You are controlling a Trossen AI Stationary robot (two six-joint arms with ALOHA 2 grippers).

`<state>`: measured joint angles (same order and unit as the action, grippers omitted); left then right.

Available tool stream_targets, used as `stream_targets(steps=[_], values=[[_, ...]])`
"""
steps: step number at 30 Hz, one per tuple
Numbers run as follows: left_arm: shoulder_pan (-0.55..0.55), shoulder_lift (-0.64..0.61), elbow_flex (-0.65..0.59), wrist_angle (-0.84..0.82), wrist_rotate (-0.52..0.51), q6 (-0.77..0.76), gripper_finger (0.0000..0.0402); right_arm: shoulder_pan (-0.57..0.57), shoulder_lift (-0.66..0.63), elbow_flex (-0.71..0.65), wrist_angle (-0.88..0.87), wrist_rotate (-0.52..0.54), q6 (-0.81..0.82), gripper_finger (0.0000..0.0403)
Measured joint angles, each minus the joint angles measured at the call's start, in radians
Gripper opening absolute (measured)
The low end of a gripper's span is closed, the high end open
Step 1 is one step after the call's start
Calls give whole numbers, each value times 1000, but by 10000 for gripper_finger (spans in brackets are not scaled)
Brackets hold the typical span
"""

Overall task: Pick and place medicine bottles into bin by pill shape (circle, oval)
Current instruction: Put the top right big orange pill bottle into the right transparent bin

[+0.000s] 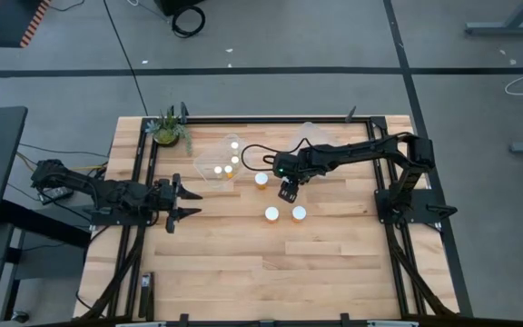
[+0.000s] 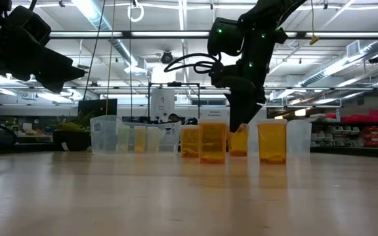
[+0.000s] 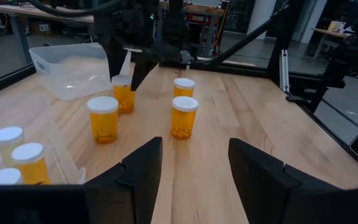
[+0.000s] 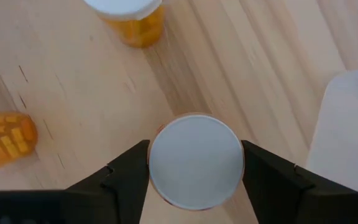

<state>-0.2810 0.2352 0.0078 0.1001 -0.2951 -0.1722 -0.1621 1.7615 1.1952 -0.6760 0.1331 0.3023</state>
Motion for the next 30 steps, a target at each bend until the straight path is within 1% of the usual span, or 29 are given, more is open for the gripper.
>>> stream_targets(steps=[8, 14, 21, 25, 30], values=[[0, 0, 0, 0, 0, 1, 199, -27, 0, 85, -116, 6, -13, 240], [0, 0, 0, 0, 0, 0, 192, -39, 0, 166, -237, 79, -17, 241], [0, 0, 0, 0, 0, 0, 200, -53, -2, 259, -353, 150, -17, 241], [0, 0, 0, -1, 0, 0, 199, -81, -2, 283, -400, 217, -9, 241], [0, 0, 0, -1, 0, 0, 193, -133, -2, 284, -419, 236, -9, 241]])
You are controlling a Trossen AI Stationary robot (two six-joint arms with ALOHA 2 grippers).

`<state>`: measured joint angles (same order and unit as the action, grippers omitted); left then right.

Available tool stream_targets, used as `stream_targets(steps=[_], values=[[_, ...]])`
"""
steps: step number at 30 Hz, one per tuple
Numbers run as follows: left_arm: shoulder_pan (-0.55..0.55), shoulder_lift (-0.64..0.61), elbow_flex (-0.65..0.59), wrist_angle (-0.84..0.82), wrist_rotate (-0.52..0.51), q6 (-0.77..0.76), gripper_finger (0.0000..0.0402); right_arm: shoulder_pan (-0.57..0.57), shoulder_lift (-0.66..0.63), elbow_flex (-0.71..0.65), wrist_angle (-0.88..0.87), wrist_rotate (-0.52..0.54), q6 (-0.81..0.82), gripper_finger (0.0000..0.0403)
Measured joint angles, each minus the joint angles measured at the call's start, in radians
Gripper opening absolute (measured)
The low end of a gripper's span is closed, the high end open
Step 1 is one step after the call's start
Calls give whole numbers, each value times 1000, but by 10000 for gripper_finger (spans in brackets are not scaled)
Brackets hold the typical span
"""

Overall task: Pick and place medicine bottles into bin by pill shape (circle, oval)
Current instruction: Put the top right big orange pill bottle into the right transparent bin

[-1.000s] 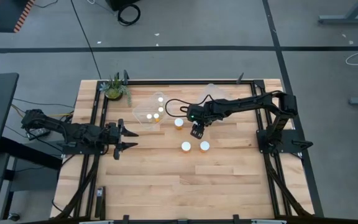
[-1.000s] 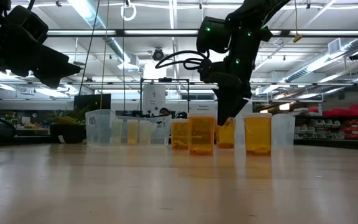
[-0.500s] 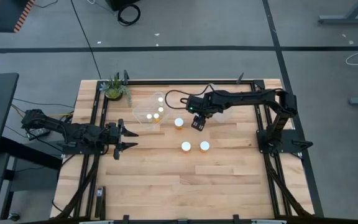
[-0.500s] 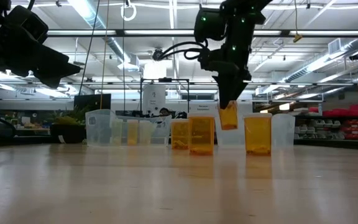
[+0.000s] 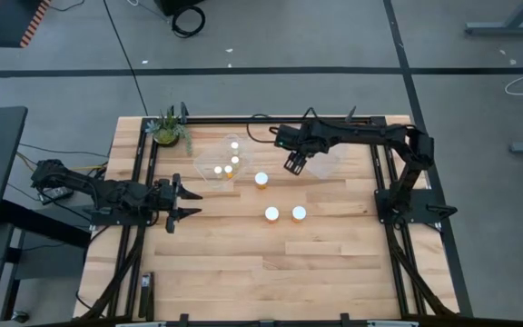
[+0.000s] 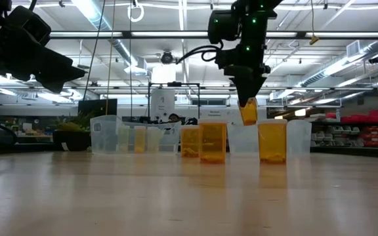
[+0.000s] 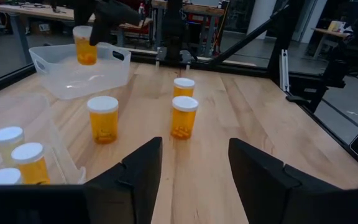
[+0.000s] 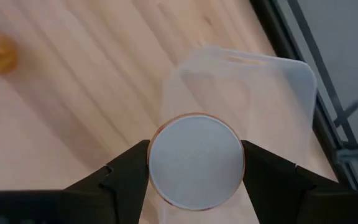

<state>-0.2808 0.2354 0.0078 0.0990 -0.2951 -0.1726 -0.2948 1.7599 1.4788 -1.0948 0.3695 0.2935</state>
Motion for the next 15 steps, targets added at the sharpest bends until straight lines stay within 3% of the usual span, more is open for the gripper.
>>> stream_targets(steps=[9, 15], values=[[0, 0, 0, -1, 0, -4, 199, -121, 0, -27, 35, -15, -47, 241], [0, 0, 0, -7, 0, -6, 192, -213, 0, -101, 182, -109, -98, 241]])
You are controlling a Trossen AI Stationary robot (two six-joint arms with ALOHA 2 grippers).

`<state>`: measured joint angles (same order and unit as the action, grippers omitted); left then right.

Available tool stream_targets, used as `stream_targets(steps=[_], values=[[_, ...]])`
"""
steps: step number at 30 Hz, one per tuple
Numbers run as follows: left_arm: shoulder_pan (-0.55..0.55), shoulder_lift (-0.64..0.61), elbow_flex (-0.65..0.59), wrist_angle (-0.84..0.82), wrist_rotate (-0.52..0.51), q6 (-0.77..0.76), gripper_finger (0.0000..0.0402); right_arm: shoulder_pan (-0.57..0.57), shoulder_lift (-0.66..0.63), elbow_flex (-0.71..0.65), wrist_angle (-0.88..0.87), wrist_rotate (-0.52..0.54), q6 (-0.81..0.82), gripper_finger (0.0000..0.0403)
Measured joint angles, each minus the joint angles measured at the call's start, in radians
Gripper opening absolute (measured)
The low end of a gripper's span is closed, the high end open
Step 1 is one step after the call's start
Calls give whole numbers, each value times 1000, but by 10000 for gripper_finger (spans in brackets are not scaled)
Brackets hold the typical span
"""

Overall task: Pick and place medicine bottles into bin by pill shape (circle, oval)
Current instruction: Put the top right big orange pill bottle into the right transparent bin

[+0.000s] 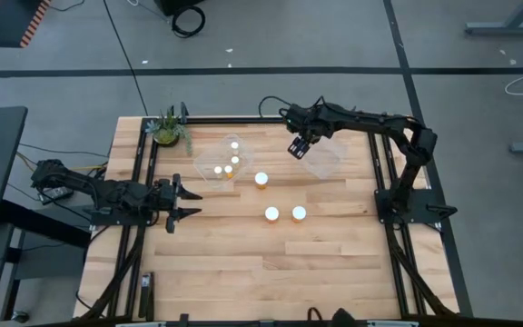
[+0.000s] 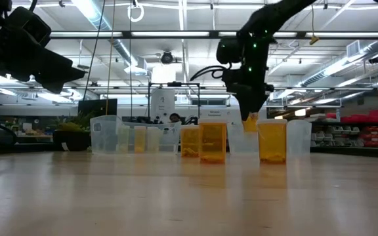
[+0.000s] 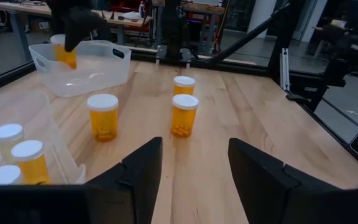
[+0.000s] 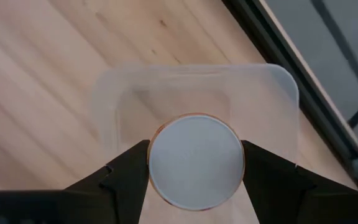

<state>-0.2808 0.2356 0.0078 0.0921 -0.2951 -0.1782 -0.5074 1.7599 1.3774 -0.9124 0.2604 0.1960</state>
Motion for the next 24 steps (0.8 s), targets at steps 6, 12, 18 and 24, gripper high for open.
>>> stream_targets(steps=[6, 12, 18, 24], values=[[0, 0, 0, 0, 0, -1, 192, -69, 0, -90, 126, -68, -16, 241], [0, 0, 0, 0, 0, -2, 199, -106, 1, -157, 205, -106, -23, 241], [0, 0, 0, 0, 0, -2, 193, -121, 0, -172, 238, -105, -17, 250], [0, 0, 0, 0, 0, -2, 191, -120, 2, -174, 239, -105, -16, 260]])
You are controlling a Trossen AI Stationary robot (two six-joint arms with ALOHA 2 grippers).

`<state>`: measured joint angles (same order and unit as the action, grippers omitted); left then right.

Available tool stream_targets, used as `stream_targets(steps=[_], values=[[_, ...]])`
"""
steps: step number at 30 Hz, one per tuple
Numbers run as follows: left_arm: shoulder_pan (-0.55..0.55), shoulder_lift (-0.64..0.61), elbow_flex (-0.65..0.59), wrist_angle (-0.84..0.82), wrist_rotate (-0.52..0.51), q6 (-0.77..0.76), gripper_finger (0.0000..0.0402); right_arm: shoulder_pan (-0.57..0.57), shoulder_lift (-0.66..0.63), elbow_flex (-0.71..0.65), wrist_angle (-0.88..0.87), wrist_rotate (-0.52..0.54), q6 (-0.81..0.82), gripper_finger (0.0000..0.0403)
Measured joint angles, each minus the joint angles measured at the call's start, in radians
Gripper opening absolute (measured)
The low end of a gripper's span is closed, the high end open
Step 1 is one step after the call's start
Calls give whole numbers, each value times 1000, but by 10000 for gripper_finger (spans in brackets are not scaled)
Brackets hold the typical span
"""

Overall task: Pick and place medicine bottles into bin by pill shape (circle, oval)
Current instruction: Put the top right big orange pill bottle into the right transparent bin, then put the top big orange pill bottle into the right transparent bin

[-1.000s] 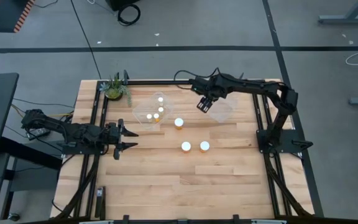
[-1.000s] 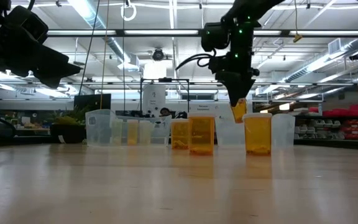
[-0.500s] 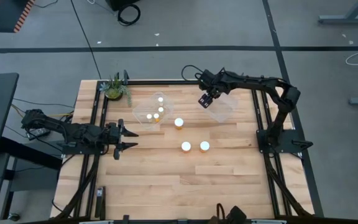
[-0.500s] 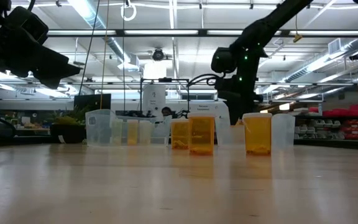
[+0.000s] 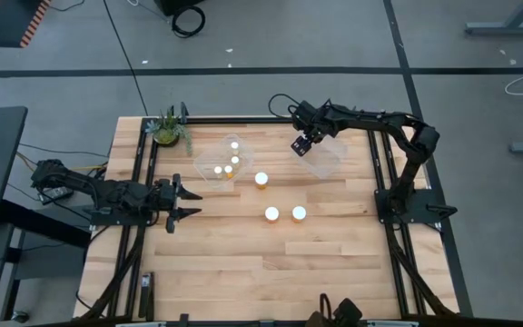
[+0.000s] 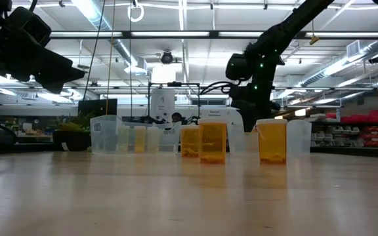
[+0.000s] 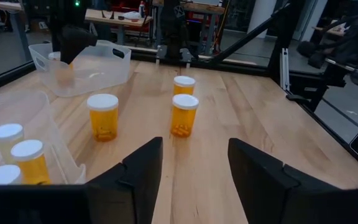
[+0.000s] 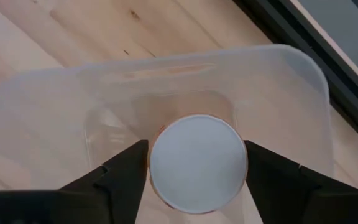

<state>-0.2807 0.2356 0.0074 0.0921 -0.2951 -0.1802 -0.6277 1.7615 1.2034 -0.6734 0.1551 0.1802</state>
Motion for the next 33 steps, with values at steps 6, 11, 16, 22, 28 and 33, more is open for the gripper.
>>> stream_targets(steps=[6, 11, 16, 22, 28, 33], values=[[0, 0, 0, 0, 0, 0, 197, 3, 0, 17, -24, 0, 0, 269], [0, 0, 0, 0, 0, 0, 192, 5, 0, 26, -43, 0, 1, 282], [0, 0, 0, 0, 0, 0, 192, 16, -41, 26, -53, 2, 1, 294], [0, 0, 0, 0, 0, 0, 199, 41, -167, 26, -66, 8, 28, 294], [0, 0, 0, 0, 0, 3, 193, 152, -251, 27, -63, 8, 54, 294], [0, 0, 0, 0, 0, 5, 190, 285, -234, 27, -32, 31, 71, 294]])
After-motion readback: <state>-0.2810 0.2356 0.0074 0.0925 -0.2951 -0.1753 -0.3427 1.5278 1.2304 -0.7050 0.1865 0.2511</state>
